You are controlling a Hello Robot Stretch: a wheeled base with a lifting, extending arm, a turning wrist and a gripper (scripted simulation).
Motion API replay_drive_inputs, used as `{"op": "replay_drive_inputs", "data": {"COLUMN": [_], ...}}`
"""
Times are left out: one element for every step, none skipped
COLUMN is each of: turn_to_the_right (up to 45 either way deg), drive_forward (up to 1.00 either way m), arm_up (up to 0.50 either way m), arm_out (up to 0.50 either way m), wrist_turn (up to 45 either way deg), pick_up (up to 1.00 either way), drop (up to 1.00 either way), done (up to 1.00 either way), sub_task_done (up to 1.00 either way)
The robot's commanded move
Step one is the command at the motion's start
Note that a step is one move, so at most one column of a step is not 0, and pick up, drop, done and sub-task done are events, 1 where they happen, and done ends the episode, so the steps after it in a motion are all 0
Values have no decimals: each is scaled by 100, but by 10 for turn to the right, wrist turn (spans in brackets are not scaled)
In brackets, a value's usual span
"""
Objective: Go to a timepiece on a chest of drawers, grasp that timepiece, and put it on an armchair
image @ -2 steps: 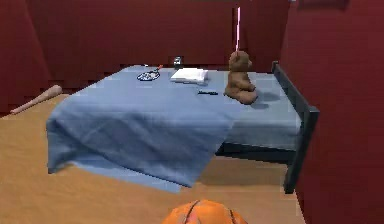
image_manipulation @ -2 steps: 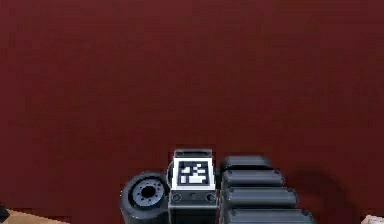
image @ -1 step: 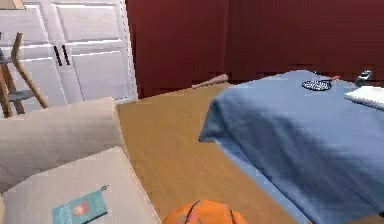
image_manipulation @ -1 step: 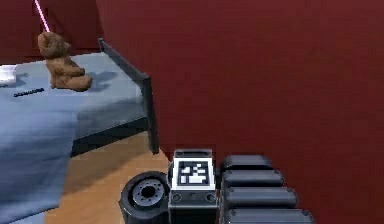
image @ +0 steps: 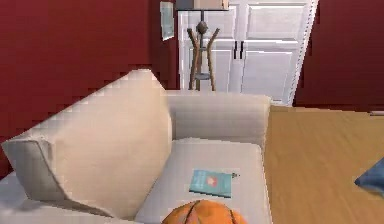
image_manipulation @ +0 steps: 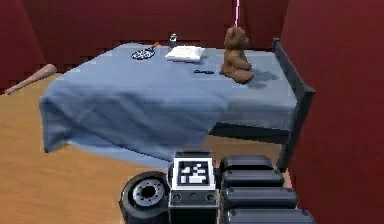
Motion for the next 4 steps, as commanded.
{"op": "replay_drive_inputs", "data": {"turn_to_the_right": [-450, -300, 0, 0], "drive_forward": [0, 0, 0, 0], "arm_up": [0, 0, 0, 0], "arm_out": [0, 0, 48, 0], "wrist_turn": [0, 0, 0, 450], "pick_up": [0, 0, 0, 0], "drop": [0, 0, 0, 0], "done": [0, 0, 0, 0], "sub_task_done": [0, 0, 0, 0]}}
